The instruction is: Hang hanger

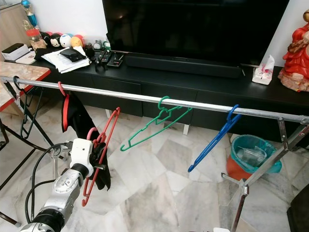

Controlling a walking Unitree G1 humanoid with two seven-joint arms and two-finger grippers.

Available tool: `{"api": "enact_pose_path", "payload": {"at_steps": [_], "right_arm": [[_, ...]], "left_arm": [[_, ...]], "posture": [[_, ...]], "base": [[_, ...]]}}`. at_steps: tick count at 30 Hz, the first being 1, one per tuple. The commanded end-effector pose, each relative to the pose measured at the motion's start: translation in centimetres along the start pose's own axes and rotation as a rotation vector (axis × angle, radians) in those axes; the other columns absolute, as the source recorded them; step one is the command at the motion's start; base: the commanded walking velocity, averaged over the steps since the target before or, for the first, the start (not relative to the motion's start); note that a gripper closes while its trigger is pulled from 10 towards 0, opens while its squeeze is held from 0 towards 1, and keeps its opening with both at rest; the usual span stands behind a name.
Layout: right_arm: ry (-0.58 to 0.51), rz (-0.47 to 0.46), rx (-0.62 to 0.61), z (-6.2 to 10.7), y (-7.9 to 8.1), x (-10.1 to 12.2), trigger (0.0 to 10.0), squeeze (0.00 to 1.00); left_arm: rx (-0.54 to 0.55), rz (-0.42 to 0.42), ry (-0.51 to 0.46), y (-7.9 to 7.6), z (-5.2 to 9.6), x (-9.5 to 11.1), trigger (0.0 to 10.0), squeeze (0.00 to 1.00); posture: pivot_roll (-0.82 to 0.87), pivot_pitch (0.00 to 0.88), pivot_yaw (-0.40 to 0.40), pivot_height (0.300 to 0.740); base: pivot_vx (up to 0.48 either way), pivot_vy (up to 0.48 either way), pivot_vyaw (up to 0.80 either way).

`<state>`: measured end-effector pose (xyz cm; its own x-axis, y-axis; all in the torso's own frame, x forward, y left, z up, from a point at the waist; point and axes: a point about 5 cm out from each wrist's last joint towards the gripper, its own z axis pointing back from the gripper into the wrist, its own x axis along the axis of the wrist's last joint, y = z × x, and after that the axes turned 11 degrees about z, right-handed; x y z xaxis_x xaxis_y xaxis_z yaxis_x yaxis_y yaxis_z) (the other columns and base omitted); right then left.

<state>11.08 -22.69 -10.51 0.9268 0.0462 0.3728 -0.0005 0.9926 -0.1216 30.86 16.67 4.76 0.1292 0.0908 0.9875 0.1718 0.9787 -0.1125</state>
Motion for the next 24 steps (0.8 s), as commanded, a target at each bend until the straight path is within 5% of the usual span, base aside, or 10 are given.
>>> {"api": "enact_pose_path", "payload": {"at_steps": [1,19,24], "right_arm": [[0.000,-0.016,-0.002,0.00,0.07,-0.06,10.0,0.00],[0.003,-0.027,-0.004,-0.02,0.13,-0.01,10.0,0.00],[0.003,-0.018,-0.003,-0.02,0.14,0.00,10.0,0.00]], "left_arm": [[0.006,-0.005,-0.027,0.21,-0.28,0.84,10.0,0.00],[0.006,-0.019,-0.032,0.56,-0.22,1.10,10.0,0.00],[0.003,-0.021,-0.033,0.55,-0.22,1.12,10.0,0.00]], "posture": [[0.05,0.000,0.016,0.740],[0.05,0.000,0.019,0.740],[0.05,0.000,0.020,0.740]], "base": [[0.000,0.000,0.00],[0.215,0.000,0.00],[0.300,0.000,-0.73]]}}
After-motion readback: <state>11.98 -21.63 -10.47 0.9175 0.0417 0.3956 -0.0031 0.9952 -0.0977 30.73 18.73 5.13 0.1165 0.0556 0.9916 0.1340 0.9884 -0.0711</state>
